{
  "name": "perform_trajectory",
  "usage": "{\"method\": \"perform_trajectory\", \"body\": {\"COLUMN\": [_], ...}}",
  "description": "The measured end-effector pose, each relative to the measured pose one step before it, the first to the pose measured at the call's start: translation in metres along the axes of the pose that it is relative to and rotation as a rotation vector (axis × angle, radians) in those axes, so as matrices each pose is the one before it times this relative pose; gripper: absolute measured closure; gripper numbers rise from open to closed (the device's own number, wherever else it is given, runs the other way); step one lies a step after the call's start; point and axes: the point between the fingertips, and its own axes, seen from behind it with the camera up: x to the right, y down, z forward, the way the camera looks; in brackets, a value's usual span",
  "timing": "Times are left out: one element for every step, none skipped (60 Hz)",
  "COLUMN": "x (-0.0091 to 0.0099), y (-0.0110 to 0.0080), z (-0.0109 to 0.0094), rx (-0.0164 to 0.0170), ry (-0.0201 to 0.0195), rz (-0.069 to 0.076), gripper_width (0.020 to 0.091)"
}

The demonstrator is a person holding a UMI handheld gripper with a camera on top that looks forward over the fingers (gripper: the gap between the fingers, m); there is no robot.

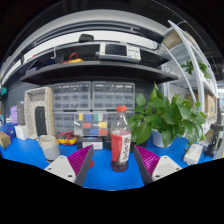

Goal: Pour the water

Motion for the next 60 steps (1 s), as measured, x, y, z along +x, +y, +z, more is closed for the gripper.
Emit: {"method": "perform_trajectory", "body": {"x": [0.00544, 0.0043, 0.00234, 0.00265, 0.00223, 0.00183, 0.00122, 0.00145, 0.00134, 0.00142, 0.00077, 0.00114, 0.00142, 0.00153, 0.00105, 0.00043, 0.00057, 0.00037, 0.00034, 0.00035, -0.00043, -0.00029, -0.00054, -0.00132, -0.00179, -0.00102, -0.00093, -0.00076, -0.00023, -0.0005, -0.00083, -0.00111, -0.00083, -0.00099, -0.00073, -0.00143, -0.00158, -0.00122, -0.001, -0.00109, -0.00093, -0.0006, -0.00064, -0.00126, -0.00137, -0.00294, -0.00048, -0.00096, -0.00109, -0.00173, -0.00124, -0.00267, -0.00253, -0.0024, -0.00443, -0.003, -0.00331, -0.00348, -0.00314, -0.00301], "y": [0.00096, 0.00104, 0.00071, 0.00081, 0.00097, 0.00089, 0.00127, 0.00114, 0.00107, 0.00064, 0.00066, 0.00037, 0.00051, 0.00057, 0.00023, -0.00019, -0.00038, -0.00059, -0.0008, -0.00086, -0.00075, -0.00064, -0.0004, -0.00025, -0.00026, -0.00008, -0.00049, -0.00037, 0.0, -0.00045, -0.00024, -0.00052, -0.00027, -0.00019, -0.00018, -0.00007, -0.00002, -0.00017, -0.00051, -0.00027, -0.00027, -0.00026, -0.0002, 0.0001, -0.00029, -0.00003, -0.00021, -0.0001, -0.00019, -0.00034, -0.00247, -0.0007, -0.00163, -0.00245, -0.00199, -0.00395, -0.00403, -0.0044, -0.00466, -0.00514], "z": [0.00795, 0.00799, 0.0073, 0.00722, 0.00699, 0.00676, 0.00646, 0.0067, 0.00632, 0.00605, 0.0062, 0.00642, 0.00563, 0.00521, 0.00498, 0.00488, 0.00449, 0.00401, 0.00386, 0.00356, 0.00297, 0.00252, 0.00247, 0.00203, 0.00181, 0.00146, 0.00107, 0.00078, 0.00066, 0.00065, 0.00052, 0.00048, 0.00038, 0.00066, 0.00039, 0.00031, 0.00018, 0.00047, 0.00023, 0.00015, 0.00019, -0.00011, 0.00004, 0.00013, -0.00001, -0.00157, 0.00003, -0.00017, -0.00052, -0.00044, 0.00051, -0.00156, -0.00143, -0.00138, -0.00113, -0.00101, -0.00096, -0.00095, -0.00076, -0.00061], "rx": [-0.0017, -0.00148, -0.00109, -0.00187, -0.00233, -0.00242, -0.0028, -0.003, -0.00192, -0.00105, 0.00034, 0.00014, -0.00091, -0.00128, -0.00048, 0.00052, 0.00078, 0.00148, 0.00177, 0.00146, 0.00166, 0.00078, 0.00057, 0.00032, 0.00157, -0.00003, 0.00251, 0.00231, 0.00211, 0.00306, 0.00248, 0.00287, 0.00212, 0.00114, 0.00152, 0.00077, -0.00043, -0.00095, -0.00121, -0.00096, -0.00058, -0.00069, -0.00095, -0.00255, -0.00146, -0.00649, -0.002, -0.00319, -0.00359, -0.00332, -0.00357, -0.00026, 0.00224, 0.0036, 0.00833, 0.00413, 0.00476, 0.00605, 0.00685, 0.00757], "ry": [0.00162, -0.00122, -0.00193, -0.00132, -0.00125, -0.00142, -0.00211, -0.00163, -0.00134, -0.00167, -0.00059, 0.00103, 0.00248, 0.00338, 0.00284, 0.00064, 0.00021, 0.00107, 0.00061, -0.0007, -0.0022, -0.00251, -0.00179, -0.00604, -0.0069, -0.00276, -0.00242, -0.00095, 0.00095, 0.00012, -0.00075, -0.00108, -0.00001, 0.00079, 0.00142, -0.00051, -0.00191, 0.00076, -0.00033, -0.00185, -0.00026, 0.00019, -0.00054, -0.0017, -0.0025, 0.00953, 0.00104, 0.00174, 0.00104, -0.00012, -0.00223, -0.00088, 0.00129, 0.00186, 0.00613, -0.00033, -0.00099, -0.00092, -0.00027, 0.00114], "rz": [0.0024, 0.002, 0.0019, 0.0005, -0.0005, -0.0021, -0.0043, -0.0053, -0.0057, -0.0066, -0.0051, -0.0049, -0.0042, -0.0037, -0.0027, -0.0015, 0.0003, 0.0024, 0.0039, 0.0037, 0.0032, 0.003, 0.0025, 0.0019, 0.0029, 0.003, 0.0027, 0.0001, -0.0053, -0.0084, -0.0096, -0.0089, -0.0089, -0.0097, -0.011, -0.0091, -0.01, -0.009, -0.0094, -0.0104, -0.0069, -0.008, -0.0094, -0.0089, -0.0097, -0.0072, -0.0098, -0.0108, -0.014, -0.0186, -0.0255, -0.0255, -0.028, -0.0317, -0.0333, -0.0397, -0.0422, -0.0447, -0.0458, -0.0452], "gripper_width": [0.0272, 0.0271, 0.0268, 0.0267, 0.0268, 0.0267, 0.0268, 0.0269, 0.0268, 0.0267, 0.0267, 0.0269, 0.0271, 0.0272, 0.0276, 0.0284, 0.0293, 0.0304, 0.0322, 0.0327, 0.0327, 0.0376, 0.0425, 0.0475, 0.0524, 0.0583, 0.0583, 0.0588, 0.0606, 0.0614, 0.0628, 0.0635, 0.0658, 0.0668, 0.0681, 0.0651, 0.0712, 0.0712, 0.0708, 0.0737, 0.0738, 0.0738, 0.0738, 0.0738, 0.0737, 0.0739, 0.0739, 0.0739, 0.074, 0.0739, 0.0739, 0.0739, 0.0739, 0.074, 0.074, 0.074, 0.0741, 0.074, 0.0739, 0.074]}}
